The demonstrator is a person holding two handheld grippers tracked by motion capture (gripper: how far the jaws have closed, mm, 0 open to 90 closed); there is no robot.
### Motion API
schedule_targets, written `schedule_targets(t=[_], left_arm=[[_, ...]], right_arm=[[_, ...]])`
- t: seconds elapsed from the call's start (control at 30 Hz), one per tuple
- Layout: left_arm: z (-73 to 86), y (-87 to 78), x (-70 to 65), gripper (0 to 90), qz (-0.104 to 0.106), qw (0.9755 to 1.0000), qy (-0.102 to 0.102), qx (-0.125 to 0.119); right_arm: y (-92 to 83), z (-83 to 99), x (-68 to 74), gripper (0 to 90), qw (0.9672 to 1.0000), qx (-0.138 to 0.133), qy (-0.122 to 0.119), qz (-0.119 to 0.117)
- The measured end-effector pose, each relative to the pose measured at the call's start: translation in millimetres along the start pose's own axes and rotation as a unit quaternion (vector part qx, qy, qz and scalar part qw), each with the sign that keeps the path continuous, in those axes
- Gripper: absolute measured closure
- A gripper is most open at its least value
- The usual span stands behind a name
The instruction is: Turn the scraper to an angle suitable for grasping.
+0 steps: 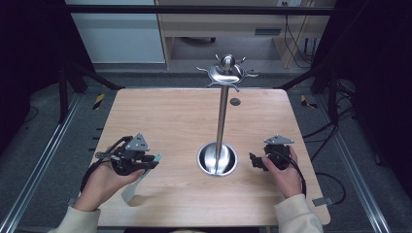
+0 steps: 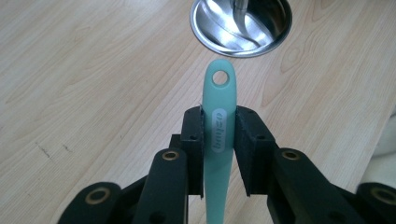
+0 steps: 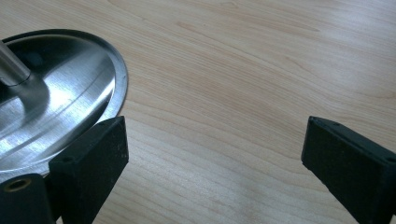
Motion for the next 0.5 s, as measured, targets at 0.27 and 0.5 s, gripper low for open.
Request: schedule_targets(t=[0.27, 0.5], left_arm=[[-0.4, -19.7, 0.5, 73.9, -0.008, 0.9995, -0.005, -0.029], [-4.2, -36.4, 1.6, 73.9, -0.024, 0.9982, -0.010, -0.055]], right_arm=[[-1.4, -0.9, -0.5, 7.6, 1.0000, -0.002, -0.003, 0.000], [-1.6, -0.5, -0.6, 7.6, 1.0000, -0.001, -0.003, 0.002]])
Point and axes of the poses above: each handheld gripper's, and its own axes: y roughly forward along the jaws, z roughly out of its underside, x roughly to its left, the point moved 8 cm from there along y, roughly forward along the jaws, and after that the axes turned 7 degrees about -y, right-handed, at the moved point
